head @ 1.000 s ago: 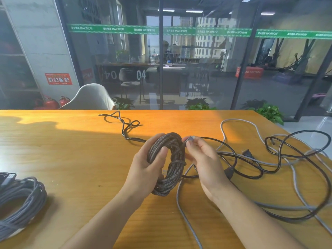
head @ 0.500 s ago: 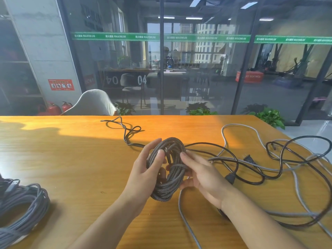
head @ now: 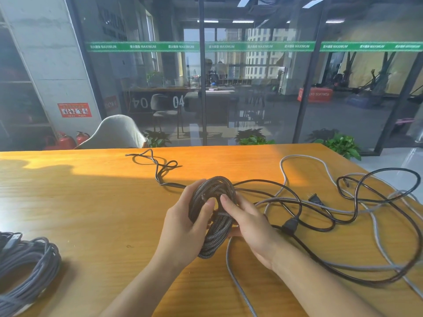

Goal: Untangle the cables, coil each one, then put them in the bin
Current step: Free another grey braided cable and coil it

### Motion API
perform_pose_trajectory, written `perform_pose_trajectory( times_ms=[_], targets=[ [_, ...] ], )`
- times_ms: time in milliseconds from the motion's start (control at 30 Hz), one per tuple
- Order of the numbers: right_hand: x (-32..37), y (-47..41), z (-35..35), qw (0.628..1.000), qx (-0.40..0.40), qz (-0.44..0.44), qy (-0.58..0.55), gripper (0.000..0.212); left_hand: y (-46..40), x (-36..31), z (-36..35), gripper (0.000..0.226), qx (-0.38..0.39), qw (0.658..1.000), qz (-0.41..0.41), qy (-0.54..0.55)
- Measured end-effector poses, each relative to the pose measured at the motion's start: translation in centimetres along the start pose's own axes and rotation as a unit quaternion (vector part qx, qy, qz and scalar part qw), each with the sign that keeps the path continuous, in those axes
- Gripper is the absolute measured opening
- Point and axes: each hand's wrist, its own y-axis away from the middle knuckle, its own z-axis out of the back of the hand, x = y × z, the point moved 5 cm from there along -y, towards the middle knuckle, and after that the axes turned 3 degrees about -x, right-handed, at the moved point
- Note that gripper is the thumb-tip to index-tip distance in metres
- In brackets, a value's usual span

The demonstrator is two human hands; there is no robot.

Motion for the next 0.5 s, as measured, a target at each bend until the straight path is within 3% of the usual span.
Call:
perform_pose_trajectory(
  times_ms=[367,500],
  targets=[
    [-0.2,-0.2,0.5,0.999,-0.036,0.011,-0.004,0.027,-0.4,0.3,-0.1,0.031,0.072,0.996,-0.025,-0.043],
    [-0.1,-0.3,1.1,0.996,-0.083,0.034,0.012,0.023,-0.9,0.6,1.0,0.049,-0.012,0.985,-0.098,-0.141]
  ],
)
